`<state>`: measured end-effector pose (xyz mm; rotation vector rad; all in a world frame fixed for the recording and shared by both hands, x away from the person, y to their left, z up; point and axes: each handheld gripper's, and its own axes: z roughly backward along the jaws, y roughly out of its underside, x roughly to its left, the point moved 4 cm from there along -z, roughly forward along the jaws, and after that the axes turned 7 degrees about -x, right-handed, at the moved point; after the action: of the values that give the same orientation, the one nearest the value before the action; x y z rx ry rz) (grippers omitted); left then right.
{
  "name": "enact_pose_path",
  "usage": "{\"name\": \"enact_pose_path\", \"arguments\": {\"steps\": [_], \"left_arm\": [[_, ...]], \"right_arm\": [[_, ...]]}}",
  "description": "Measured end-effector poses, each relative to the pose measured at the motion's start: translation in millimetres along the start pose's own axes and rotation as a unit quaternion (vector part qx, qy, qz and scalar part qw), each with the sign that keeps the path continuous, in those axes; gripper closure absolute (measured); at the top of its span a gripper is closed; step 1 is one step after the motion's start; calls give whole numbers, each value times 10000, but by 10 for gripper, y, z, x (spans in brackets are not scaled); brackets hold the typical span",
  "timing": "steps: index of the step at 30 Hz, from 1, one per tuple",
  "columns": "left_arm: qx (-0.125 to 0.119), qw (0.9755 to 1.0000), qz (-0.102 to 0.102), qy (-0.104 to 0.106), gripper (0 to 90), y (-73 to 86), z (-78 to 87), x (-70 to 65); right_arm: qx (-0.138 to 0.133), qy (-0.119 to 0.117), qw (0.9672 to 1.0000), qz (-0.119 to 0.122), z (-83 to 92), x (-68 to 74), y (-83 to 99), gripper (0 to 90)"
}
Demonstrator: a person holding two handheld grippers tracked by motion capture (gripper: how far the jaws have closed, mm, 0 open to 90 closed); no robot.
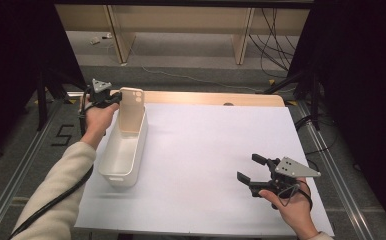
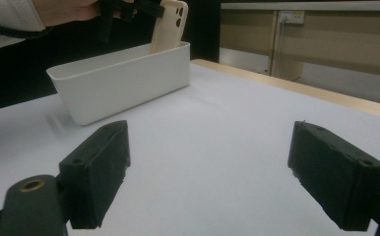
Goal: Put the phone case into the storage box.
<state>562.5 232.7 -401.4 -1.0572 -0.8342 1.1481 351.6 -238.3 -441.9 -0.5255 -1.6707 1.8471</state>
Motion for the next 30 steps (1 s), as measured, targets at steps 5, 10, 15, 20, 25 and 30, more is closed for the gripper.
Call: {"name": "enact_pose_path", "arguments": {"steps": [5,10,15,20,25,30], "left_arm": [[17,10000,0,5,864,9,-9,4],[34,10000,-13,-5,864,22,-15,1],[45,10000,-13,-8,864,23,-23,0],[53,10000,-19,-7,864,24,-26,-4],[64,10000,-28,3,864,34,-35,-5],[92,9999,-46,6,864,46,-42,-5]], "right_arm": [[-45,-27,10000,-15,-2,6,-5,172],[-90,-16,9999,-51,-11,11,-2,170],[-94,-19,9999,-48,-14,8,-1,170],[-40,-15,10000,-14,-4,3,-2,170],[-34,-27,10000,-26,-2,6,-3,170],[-6,-6,10000,-3,-3,0,0,171]]}}
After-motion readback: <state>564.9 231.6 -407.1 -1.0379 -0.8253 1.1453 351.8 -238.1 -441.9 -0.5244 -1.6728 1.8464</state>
